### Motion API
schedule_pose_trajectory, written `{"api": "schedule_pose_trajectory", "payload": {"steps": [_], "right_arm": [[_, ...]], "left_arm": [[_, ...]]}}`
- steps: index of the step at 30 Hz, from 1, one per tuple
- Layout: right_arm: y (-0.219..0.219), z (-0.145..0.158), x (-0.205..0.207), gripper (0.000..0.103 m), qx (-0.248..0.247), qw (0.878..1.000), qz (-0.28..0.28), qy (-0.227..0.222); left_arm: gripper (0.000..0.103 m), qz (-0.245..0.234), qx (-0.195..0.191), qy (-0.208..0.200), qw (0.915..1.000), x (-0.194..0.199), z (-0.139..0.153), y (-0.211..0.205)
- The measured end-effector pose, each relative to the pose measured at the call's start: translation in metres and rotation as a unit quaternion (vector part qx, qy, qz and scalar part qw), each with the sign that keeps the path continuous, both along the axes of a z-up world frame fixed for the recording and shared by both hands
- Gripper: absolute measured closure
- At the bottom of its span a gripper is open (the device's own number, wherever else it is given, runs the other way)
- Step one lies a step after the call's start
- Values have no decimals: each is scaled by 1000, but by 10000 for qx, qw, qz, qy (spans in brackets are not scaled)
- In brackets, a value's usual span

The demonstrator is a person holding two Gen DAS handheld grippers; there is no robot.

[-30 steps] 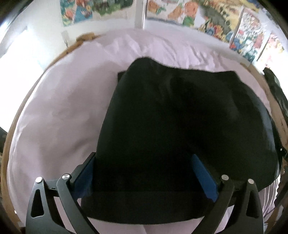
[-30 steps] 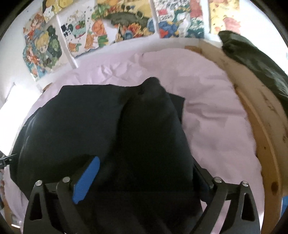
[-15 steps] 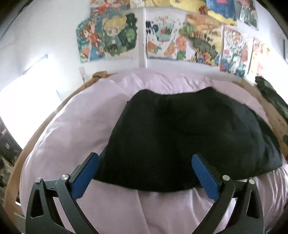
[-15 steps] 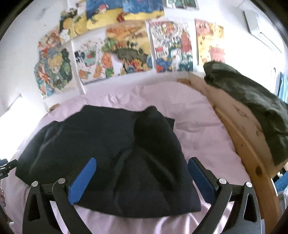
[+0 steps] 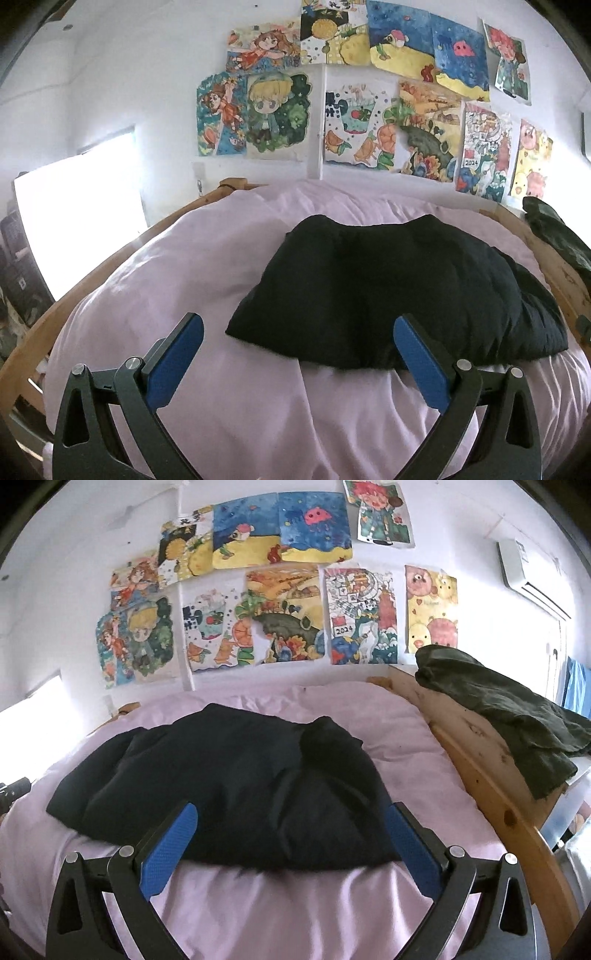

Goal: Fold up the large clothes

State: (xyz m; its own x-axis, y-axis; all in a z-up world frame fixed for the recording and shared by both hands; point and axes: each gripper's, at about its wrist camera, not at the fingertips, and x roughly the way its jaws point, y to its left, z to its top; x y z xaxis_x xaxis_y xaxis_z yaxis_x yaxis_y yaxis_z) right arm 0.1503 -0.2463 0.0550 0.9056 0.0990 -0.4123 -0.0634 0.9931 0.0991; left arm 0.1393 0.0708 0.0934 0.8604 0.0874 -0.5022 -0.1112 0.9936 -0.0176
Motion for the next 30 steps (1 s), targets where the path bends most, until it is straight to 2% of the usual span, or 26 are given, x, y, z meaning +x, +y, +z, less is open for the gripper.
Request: {"api": "schedule_pose_trajectory", "payload": {"steps": [7, 11, 16, 20, 30], "right_arm": [[11, -5, -25, 0, 153, 9997, 121, -119], [16, -11, -42, 0, 152, 9996, 109, -213], [19, -19, -63, 0, 267, 9988, 166, -387], [27, -18, -77, 0, 121, 9982, 200, -550], [42, -20, -101, 0, -120, 9959, 390, -813]], "left_arm": [[2, -182, 390, -367, 9984, -35, -11, -18], [2, -468, 216, -387, 9979, -55, -20, -25], [2, -471, 191, -602, 9969, -73, -23, -29], [2, -443, 57, -628, 9970, -79, -26, -26], [2, -482, 15, -810, 9955, -98, -31, -26]]}}
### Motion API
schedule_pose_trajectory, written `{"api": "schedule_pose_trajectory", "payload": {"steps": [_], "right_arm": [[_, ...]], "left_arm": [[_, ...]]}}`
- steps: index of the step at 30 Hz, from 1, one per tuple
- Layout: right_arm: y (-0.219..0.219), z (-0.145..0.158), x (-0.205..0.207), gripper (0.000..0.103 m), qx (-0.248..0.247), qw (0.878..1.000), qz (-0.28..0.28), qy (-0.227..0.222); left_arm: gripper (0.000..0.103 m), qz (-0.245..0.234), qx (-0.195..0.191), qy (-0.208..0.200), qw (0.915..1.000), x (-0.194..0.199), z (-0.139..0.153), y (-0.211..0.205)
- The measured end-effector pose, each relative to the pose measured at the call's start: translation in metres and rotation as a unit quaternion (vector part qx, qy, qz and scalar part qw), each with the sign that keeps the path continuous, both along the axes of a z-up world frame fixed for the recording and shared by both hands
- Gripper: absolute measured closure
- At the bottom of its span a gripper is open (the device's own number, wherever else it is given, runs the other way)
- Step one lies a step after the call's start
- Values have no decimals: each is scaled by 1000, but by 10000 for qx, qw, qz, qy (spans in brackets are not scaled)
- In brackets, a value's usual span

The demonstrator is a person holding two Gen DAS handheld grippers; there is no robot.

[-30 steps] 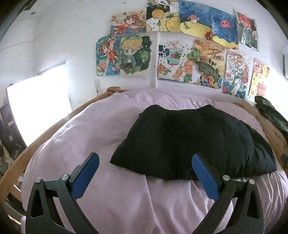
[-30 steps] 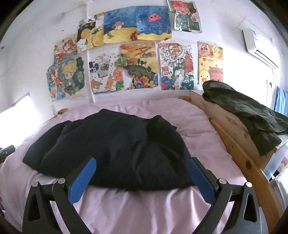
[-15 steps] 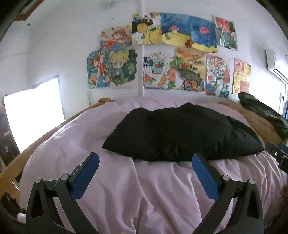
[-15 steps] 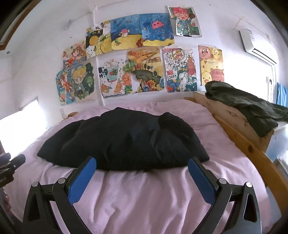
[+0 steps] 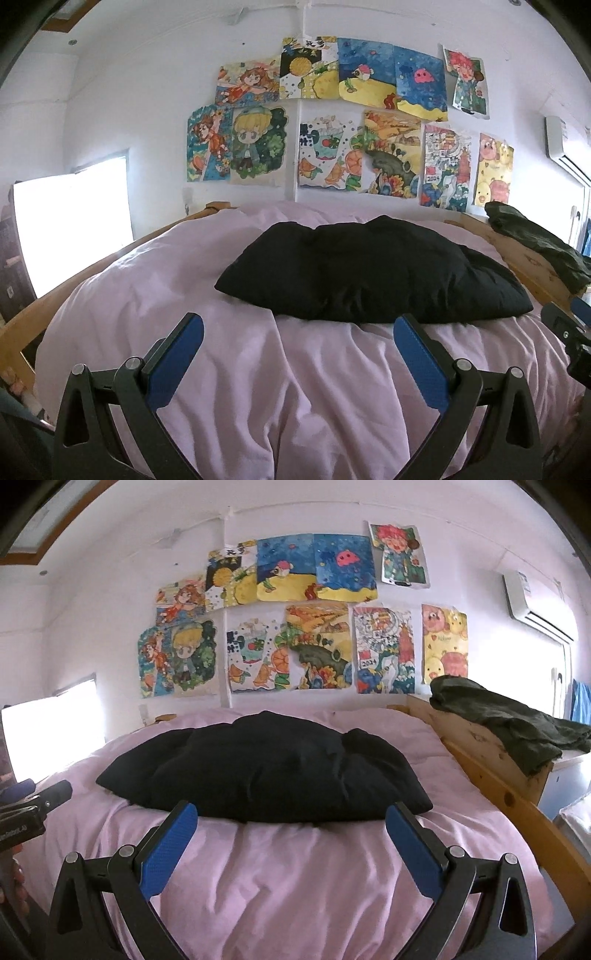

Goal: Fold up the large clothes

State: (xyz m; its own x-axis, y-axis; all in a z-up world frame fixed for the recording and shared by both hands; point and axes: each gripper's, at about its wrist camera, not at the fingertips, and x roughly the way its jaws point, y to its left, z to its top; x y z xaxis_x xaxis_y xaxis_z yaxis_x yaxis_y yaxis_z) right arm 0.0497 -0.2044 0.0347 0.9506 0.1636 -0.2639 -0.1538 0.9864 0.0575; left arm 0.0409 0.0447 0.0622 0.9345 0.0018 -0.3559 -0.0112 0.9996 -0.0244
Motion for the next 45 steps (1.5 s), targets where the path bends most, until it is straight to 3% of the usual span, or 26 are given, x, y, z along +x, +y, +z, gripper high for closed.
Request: {"api": "schedule_pose_trajectory", "payload": {"steps": [6, 16, 45], "right_arm": [[3, -3, -3, 0, 122, 9998, 91, 91], [13, -10, -2, 0, -155, 9995, 205, 196], [5, -18, 1, 0, -56, 9995, 114, 304]], "left_arm": [[2, -113, 180, -58, 9998, -13, -4, -8], [2, -277, 150, -11, 9995, -13, -8, -10], [2, -279, 165, 20, 9995, -13, -12, -10]]}}
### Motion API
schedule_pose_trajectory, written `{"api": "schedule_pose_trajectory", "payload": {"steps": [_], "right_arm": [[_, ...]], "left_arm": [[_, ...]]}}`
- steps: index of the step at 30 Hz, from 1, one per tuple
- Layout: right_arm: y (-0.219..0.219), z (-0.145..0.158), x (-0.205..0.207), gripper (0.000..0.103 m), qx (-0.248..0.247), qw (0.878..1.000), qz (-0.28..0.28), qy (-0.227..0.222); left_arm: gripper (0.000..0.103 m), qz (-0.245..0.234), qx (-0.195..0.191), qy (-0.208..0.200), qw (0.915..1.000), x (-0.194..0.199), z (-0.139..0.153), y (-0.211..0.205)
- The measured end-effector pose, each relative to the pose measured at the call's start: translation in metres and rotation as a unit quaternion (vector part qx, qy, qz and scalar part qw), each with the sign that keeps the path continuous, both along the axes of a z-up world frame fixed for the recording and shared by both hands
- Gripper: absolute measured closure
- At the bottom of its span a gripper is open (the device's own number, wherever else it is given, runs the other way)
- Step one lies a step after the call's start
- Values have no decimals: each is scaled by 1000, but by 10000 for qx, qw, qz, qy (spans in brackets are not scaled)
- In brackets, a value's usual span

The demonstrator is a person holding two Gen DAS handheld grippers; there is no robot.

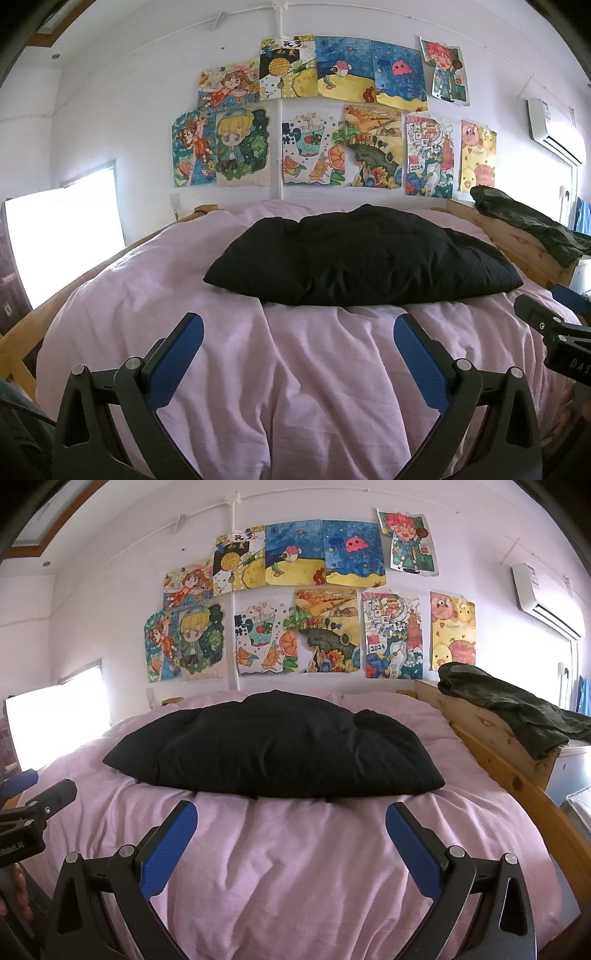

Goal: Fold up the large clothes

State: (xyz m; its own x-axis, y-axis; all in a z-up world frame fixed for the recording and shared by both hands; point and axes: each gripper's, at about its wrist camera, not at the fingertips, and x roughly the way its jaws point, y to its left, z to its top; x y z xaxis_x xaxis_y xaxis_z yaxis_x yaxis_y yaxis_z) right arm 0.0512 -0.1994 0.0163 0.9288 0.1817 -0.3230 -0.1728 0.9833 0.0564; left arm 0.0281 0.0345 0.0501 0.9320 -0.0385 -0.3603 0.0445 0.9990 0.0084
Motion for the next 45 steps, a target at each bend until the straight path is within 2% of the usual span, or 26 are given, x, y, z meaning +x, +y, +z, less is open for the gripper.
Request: {"api": "schedule_pose_trajectory", "payload": {"steps": [45], "right_arm": [[-2, 0, -1, 0, 19, 10000, -33, -24]], "left_arm": [[2, -74, 45, 25, 10000, 2, -1, 10]]}}
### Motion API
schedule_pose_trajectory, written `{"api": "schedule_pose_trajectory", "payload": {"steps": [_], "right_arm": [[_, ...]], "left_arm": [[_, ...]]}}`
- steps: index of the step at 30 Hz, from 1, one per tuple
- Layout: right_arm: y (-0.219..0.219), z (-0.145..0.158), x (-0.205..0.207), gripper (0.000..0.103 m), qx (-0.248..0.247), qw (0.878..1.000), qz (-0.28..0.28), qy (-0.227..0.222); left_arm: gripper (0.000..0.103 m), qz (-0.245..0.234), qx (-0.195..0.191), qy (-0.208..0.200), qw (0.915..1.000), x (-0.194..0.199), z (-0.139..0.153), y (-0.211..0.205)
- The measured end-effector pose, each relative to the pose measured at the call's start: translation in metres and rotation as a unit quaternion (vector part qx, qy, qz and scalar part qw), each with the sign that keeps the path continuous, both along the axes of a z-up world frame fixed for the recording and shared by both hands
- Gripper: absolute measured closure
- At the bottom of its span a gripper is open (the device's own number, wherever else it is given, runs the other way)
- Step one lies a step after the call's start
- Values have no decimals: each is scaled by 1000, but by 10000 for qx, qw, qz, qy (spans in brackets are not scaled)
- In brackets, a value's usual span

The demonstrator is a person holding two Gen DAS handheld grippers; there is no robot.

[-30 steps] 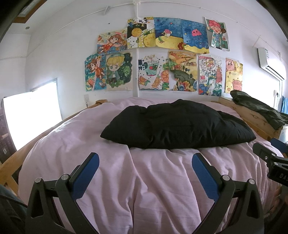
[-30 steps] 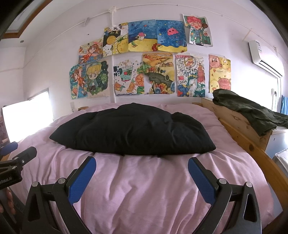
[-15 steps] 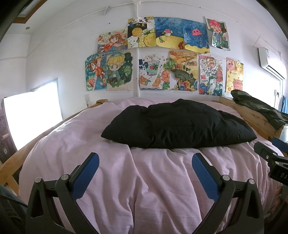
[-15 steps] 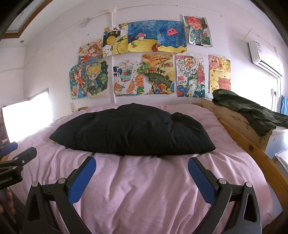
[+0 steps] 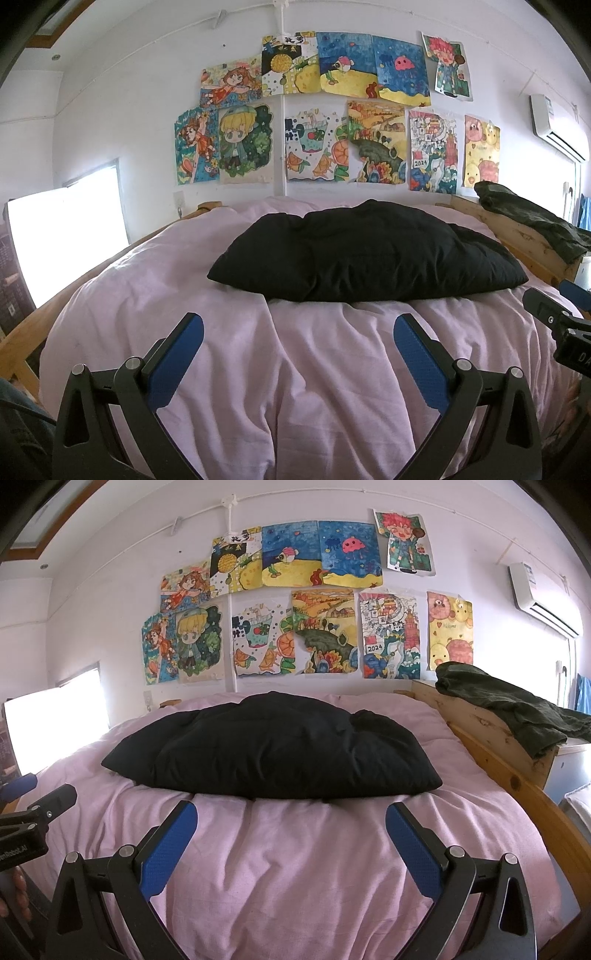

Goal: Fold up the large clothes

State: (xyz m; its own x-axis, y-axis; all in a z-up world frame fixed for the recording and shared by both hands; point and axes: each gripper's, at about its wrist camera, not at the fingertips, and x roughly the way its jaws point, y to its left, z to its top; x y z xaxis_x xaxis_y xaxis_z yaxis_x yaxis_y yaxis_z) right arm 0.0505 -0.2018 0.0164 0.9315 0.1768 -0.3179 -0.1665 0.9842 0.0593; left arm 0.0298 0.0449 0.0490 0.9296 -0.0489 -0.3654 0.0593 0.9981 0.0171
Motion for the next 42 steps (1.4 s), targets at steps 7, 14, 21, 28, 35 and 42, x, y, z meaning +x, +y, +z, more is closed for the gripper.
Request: {"api": "schedule_pose_trajectory", "payload": {"steps": [7, 14, 21, 28, 35, 42], "right_arm": [[-1, 0, -1, 0, 6, 10000, -1, 9], [0, 0, -1, 0, 1, 10000, -5, 10], [0, 0, -1, 0, 12, 10000, -4, 16], [0, 0, -1, 0, 7, 10000, -5, 9], [0, 0, -1, 0, 9, 10000, -14, 10], [0, 0, -1, 0, -2, 10000, -10, 4]], "left_arm": [[2, -15, 7, 12, 10000, 0, -1, 3], [2, -13, 9, 15, 10000, 0, -1, 4], [2, -24, 15, 17, 10000, 1, 0, 4], [2, -32, 24, 22, 10000, 1, 0, 6], [2, -51, 28, 152, 9999, 2, -2, 11], [2, -5, 72, 153, 9999, -6, -6, 19]]}}
